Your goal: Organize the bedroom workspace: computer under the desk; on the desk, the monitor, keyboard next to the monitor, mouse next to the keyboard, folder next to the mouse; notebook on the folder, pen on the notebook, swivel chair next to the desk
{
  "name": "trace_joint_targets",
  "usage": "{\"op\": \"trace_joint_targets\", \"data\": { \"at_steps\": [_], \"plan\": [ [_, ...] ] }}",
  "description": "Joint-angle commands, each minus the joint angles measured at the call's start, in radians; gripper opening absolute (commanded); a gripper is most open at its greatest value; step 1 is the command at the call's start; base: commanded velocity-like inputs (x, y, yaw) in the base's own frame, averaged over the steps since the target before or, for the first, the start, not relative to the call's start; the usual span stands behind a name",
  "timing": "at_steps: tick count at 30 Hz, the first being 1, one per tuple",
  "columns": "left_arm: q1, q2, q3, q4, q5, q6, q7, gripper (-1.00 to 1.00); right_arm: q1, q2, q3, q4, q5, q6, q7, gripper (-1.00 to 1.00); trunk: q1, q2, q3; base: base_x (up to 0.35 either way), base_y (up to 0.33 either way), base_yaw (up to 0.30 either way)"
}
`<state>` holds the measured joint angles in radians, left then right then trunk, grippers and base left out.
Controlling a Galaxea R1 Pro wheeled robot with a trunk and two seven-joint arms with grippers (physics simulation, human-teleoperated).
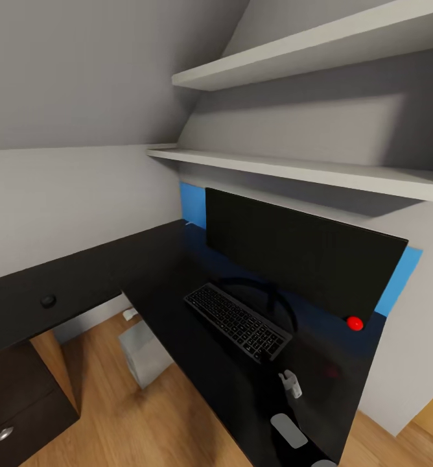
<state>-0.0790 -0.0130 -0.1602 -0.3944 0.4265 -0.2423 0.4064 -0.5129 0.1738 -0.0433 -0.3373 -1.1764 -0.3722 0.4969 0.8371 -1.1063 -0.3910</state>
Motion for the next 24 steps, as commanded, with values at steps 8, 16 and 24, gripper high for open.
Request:
{"op": "trace_joint_targets", "data": {
  "at_steps": [8,16,24],
  "plan": [
    [-0.001,0.001,-0.009,0.0,0.009,-0.005,0.006,1.0,-0.001,0.001,-0.004,0.001,-0.006,0.002,0.009,-1.0,0.0,-0.001,-0.001,0.007,0.0,0.0],
    [-0.001,0.001,-0.009,0.0,0.009,-0.005,0.006,1.0,-0.001,0.001,-0.004,0.001,-0.006,0.002,0.007,1.0,0.0,-0.001,-0.001,0.0,0.0,0.0],
    [-0.001,0.001,-0.009,0.0,0.009,-0.005,0.006,1.0,-0.001,0.001,-0.004,0.001,-0.006,0.002,0.008,1.0,0.0,-0.001,-0.001,0.0,0.0,0.0]
  ]
}}
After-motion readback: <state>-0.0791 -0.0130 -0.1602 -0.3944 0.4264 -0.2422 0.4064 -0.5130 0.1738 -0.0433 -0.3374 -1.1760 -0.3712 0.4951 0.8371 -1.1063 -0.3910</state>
